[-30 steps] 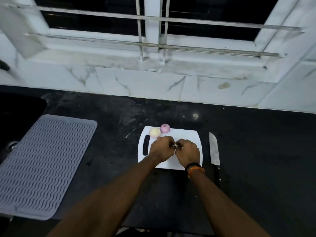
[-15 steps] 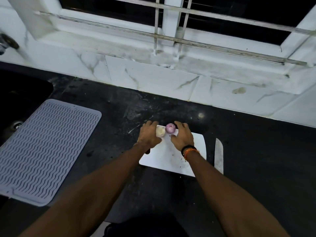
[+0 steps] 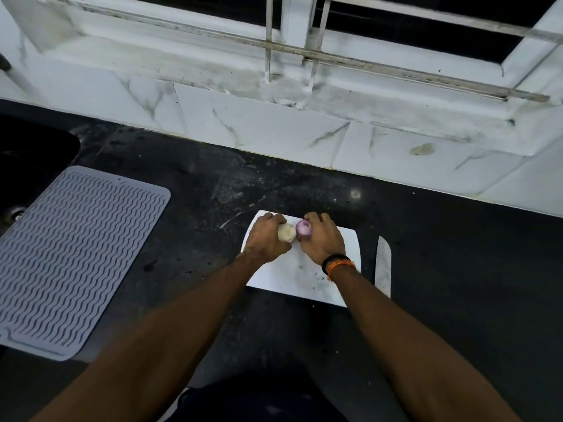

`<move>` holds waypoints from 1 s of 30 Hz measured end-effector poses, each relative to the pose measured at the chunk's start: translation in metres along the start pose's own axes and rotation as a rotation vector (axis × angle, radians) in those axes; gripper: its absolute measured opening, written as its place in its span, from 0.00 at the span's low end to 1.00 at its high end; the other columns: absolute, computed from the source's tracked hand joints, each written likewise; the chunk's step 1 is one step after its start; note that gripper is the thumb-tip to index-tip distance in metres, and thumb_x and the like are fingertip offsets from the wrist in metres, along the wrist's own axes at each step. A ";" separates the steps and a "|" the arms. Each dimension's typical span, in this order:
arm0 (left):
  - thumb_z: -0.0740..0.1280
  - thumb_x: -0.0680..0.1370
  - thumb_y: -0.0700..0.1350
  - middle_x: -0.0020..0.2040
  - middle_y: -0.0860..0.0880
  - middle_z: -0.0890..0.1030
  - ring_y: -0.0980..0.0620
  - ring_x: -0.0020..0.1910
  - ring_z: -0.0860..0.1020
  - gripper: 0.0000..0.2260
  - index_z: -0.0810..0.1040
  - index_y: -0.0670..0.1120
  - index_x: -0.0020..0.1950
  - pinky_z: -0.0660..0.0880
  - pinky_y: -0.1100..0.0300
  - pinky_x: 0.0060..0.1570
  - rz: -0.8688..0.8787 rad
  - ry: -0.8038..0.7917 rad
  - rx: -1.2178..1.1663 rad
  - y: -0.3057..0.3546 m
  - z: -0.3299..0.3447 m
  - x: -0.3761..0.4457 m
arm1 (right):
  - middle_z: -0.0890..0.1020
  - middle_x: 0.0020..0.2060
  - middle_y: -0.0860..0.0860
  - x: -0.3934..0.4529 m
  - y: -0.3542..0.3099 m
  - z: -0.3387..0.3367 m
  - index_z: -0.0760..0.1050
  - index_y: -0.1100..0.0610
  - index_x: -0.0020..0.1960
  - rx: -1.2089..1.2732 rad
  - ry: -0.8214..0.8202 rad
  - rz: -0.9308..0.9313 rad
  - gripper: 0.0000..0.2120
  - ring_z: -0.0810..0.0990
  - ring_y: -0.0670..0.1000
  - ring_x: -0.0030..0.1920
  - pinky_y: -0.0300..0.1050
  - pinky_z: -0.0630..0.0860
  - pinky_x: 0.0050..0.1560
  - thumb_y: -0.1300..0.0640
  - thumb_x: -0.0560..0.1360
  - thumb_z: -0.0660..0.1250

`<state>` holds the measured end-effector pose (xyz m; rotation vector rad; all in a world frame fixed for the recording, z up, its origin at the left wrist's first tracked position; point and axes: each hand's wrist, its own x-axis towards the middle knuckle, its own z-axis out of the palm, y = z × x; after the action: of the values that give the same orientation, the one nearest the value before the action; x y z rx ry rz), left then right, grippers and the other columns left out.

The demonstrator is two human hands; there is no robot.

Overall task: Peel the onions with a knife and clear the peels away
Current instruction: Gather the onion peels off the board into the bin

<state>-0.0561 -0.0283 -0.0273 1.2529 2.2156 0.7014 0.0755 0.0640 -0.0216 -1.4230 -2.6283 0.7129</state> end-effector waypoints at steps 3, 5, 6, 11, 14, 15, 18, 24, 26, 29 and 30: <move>0.79 0.68 0.46 0.59 0.43 0.78 0.43 0.58 0.75 0.26 0.77 0.44 0.64 0.72 0.52 0.57 0.039 -0.016 -0.001 0.006 0.008 -0.009 | 0.76 0.58 0.56 -0.018 0.013 -0.001 0.73 0.55 0.66 0.011 0.039 0.012 0.21 0.77 0.58 0.57 0.49 0.76 0.54 0.51 0.75 0.70; 0.79 0.68 0.48 0.59 0.44 0.78 0.44 0.57 0.76 0.26 0.78 0.45 0.64 0.73 0.52 0.57 0.072 -0.019 0.013 0.011 0.013 -0.013 | 0.76 0.58 0.56 -0.029 0.020 -0.001 0.74 0.55 0.65 0.020 0.063 0.028 0.21 0.77 0.58 0.57 0.49 0.76 0.54 0.51 0.74 0.69; 0.79 0.69 0.48 0.59 0.44 0.78 0.44 0.57 0.75 0.25 0.78 0.45 0.64 0.73 0.52 0.57 0.087 -0.025 0.015 0.012 0.016 -0.016 | 0.76 0.57 0.56 -0.035 0.022 -0.001 0.74 0.55 0.65 0.027 0.076 0.041 0.20 0.77 0.58 0.56 0.49 0.76 0.53 0.51 0.74 0.69; 0.79 0.69 0.46 0.60 0.43 0.78 0.43 0.59 0.75 0.26 0.78 0.43 0.64 0.71 0.53 0.58 0.128 -0.061 -0.006 0.015 0.022 -0.023 | 0.76 0.54 0.56 -0.057 0.024 0.002 0.76 0.57 0.61 0.066 0.145 0.127 0.18 0.77 0.58 0.51 0.47 0.74 0.46 0.52 0.73 0.69; 0.79 0.69 0.47 0.61 0.43 0.77 0.43 0.60 0.74 0.26 0.77 0.44 0.65 0.71 0.52 0.60 0.119 -0.080 -0.004 0.014 0.022 -0.023 | 0.76 0.52 0.55 -0.063 0.026 0.007 0.75 0.56 0.59 0.075 0.169 0.148 0.17 0.78 0.57 0.50 0.49 0.77 0.47 0.50 0.74 0.69; 0.79 0.69 0.47 0.61 0.43 0.78 0.43 0.61 0.74 0.26 0.77 0.44 0.65 0.70 0.52 0.61 0.118 -0.081 0.003 0.012 0.022 -0.022 | 0.76 0.52 0.55 -0.065 0.027 0.009 0.75 0.55 0.59 0.085 0.176 0.155 0.17 0.78 0.57 0.49 0.50 0.78 0.47 0.49 0.74 0.68; 0.80 0.68 0.51 0.65 0.44 0.77 0.42 0.64 0.74 0.32 0.75 0.46 0.69 0.68 0.51 0.65 0.113 -0.073 0.029 0.006 0.023 -0.020 | 0.76 0.54 0.55 -0.068 0.028 0.010 0.74 0.54 0.62 0.087 0.168 0.159 0.20 0.78 0.57 0.52 0.52 0.78 0.51 0.49 0.72 0.70; 0.81 0.62 0.63 0.79 0.47 0.64 0.44 0.78 0.61 0.50 0.63 0.51 0.78 0.55 0.46 0.78 0.047 -0.173 0.171 -0.004 0.022 -0.010 | 0.78 0.61 0.54 -0.076 0.035 0.011 0.74 0.54 0.66 0.033 0.260 0.183 0.26 0.76 0.58 0.60 0.55 0.75 0.57 0.46 0.71 0.68; 0.81 0.62 0.64 0.80 0.46 0.61 0.43 0.80 0.56 0.51 0.62 0.50 0.79 0.50 0.44 0.79 0.050 -0.195 0.220 -0.008 0.024 -0.010 | 0.78 0.63 0.55 -0.081 0.042 0.014 0.74 0.56 0.66 0.035 0.284 0.193 0.27 0.75 0.59 0.63 0.57 0.74 0.61 0.43 0.72 0.66; 0.81 0.62 0.62 0.82 0.45 0.56 0.43 0.81 0.51 0.51 0.63 0.48 0.79 0.48 0.45 0.79 0.051 -0.207 0.206 -0.010 0.025 -0.014 | 0.74 0.71 0.55 -0.089 0.053 0.021 0.72 0.57 0.71 0.030 0.208 0.172 0.32 0.70 0.57 0.72 0.56 0.68 0.70 0.40 0.74 0.69; 0.82 0.62 0.60 0.82 0.45 0.56 0.43 0.81 0.50 0.51 0.63 0.47 0.79 0.48 0.46 0.79 0.042 -0.207 0.176 -0.012 0.025 -0.015 | 0.72 0.73 0.55 -0.090 0.054 0.023 0.70 0.58 0.72 0.020 0.178 0.162 0.34 0.68 0.56 0.74 0.55 0.65 0.72 0.39 0.74 0.70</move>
<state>-0.0409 -0.0418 -0.0509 1.3930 2.1218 0.3782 0.1626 0.0081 -0.0514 -1.6255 -2.3877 0.5938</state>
